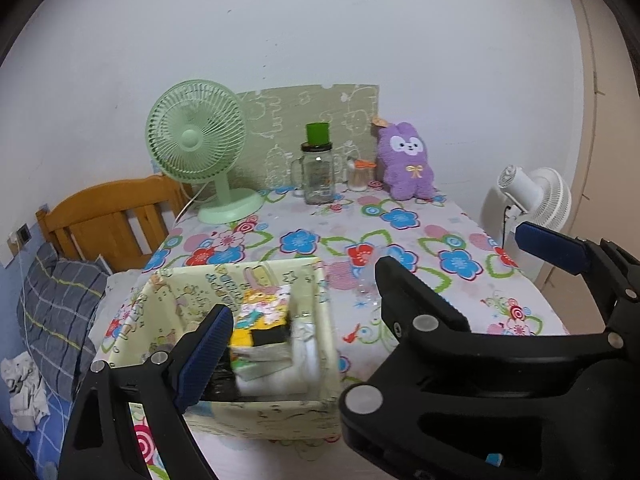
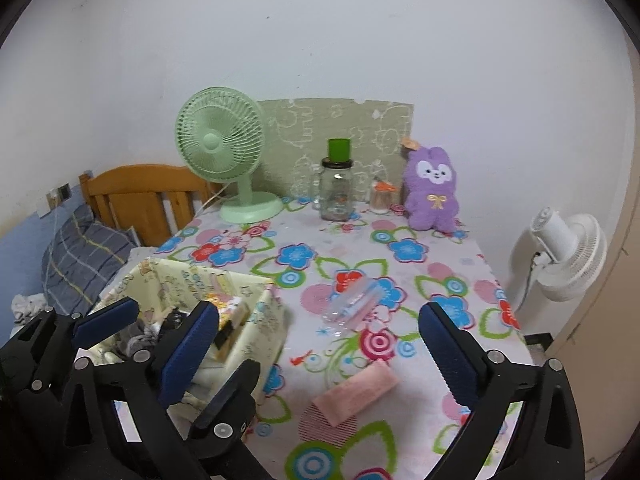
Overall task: Organize soft objects
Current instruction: 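Withdraw both tools from the box toward the pink card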
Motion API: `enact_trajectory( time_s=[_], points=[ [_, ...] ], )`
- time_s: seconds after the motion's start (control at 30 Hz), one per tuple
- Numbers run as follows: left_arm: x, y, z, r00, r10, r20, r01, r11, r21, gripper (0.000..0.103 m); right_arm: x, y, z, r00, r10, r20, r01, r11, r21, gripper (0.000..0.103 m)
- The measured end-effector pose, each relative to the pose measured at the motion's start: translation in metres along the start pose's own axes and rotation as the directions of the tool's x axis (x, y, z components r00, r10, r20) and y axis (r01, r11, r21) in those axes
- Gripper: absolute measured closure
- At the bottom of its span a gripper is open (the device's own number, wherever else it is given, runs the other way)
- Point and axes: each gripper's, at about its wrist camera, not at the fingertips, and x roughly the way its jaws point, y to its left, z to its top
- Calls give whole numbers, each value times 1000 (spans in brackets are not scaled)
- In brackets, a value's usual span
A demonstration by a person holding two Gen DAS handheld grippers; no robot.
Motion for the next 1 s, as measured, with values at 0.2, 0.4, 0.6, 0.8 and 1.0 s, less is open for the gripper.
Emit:
enact_trajectory(
  time_s=[0.2,0.4,0.6,0.8,1.0],
  points=[
    [-2,-15,-2,1000,-12,11,12,1000,4,9,-6,-14,-4,1000,-23,7,23,1000,14,0],
    [-1,-30,-5,1000,-24,9,24,1000,3,9,-10,-27,-10,999,-37,7,37,999,22,0],
    [2,-43,-7,999,-44,0,44,999,7,9,-12,-39,-17,998,-55,-3,55,998,15,0],
    [6,-58,-11,998,-57,-6,58,998,21,9,-12,-54,-23,997,-70,-11,71,997,21,0],
    [16,-71,-14,996,-81,-28,82,996,40,9,-7,-67,-29,997,-76,-29,77,997,30,0]
  ],
)
